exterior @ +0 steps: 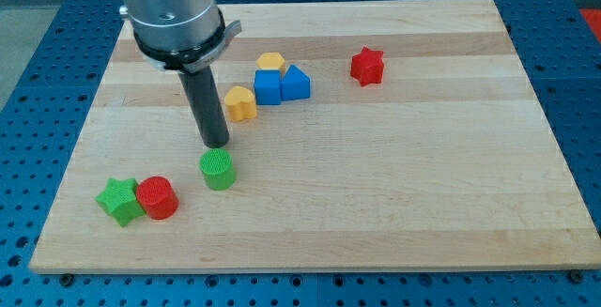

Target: Slide the green circle close to the red circle

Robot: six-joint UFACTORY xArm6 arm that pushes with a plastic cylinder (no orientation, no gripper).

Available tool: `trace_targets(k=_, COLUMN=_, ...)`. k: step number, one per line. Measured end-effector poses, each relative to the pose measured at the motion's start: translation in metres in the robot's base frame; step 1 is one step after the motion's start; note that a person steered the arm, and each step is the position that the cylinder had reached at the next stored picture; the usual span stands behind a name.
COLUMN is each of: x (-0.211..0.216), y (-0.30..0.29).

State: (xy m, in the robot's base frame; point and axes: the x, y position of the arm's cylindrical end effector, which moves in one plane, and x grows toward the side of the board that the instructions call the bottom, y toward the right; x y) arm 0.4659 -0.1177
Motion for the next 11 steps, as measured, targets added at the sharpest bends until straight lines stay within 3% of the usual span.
trace_targets(k=2, x=0.029, y=0.009)
trace_targets(k=5, x=0.041, y=0.037)
trace_targets(k=7, x=0.064, y=0.019)
trace_targets(k=10, x=0.048, y=0.012)
trace_targets(k=11, x=0.06, y=0.001)
